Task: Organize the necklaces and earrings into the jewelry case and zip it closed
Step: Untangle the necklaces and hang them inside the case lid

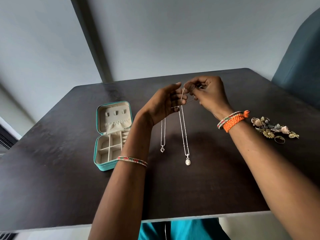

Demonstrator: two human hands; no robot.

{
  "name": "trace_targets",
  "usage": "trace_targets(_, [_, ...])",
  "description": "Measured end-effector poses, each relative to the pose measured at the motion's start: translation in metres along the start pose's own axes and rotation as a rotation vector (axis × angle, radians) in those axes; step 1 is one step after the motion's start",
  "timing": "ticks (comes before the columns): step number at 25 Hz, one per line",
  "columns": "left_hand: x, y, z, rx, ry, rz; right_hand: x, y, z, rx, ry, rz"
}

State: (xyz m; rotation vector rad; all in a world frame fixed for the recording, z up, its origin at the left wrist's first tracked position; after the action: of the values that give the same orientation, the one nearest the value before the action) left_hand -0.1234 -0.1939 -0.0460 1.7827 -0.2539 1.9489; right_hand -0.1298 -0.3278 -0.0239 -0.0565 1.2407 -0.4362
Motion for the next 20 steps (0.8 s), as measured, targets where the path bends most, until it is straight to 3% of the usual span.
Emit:
trace_targets(5, [0.000, 0.002, 0.000, -0.022, 0.018, -0.008, 0.009, -0.004, 0.005, 0.060, 0.052, -0.039])
trace_targets(10, [0.003, -0.011, 0.005, 0.120, 0.106, -0.420, 0.016, 0.018, 0.001, -0.251, 0.254, 0.165])
trace_targets(13, [0.006, -0.017, 0.006, 0.210, 0.179, -0.488, 0.012, 0.024, -0.002, -0.346, 0.283, 0.234])
trace_targets(20, [0.007, -0.013, 0.003, 0.230, 0.209, -0.455, 0.012, 0.020, -0.004, -0.286, 0.357, 0.383])
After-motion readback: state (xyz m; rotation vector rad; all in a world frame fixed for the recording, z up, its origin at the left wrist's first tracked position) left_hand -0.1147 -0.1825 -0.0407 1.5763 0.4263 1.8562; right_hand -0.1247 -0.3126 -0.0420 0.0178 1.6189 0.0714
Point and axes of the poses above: each hand's wrist, its own z-axis towards the middle knuckle, its own y-axis out of the palm, x = y × z, the point moved 6 cm from there along z, towards the middle knuckle, and after that the axes turned 14 degrees about y, right-handed, at the moved point
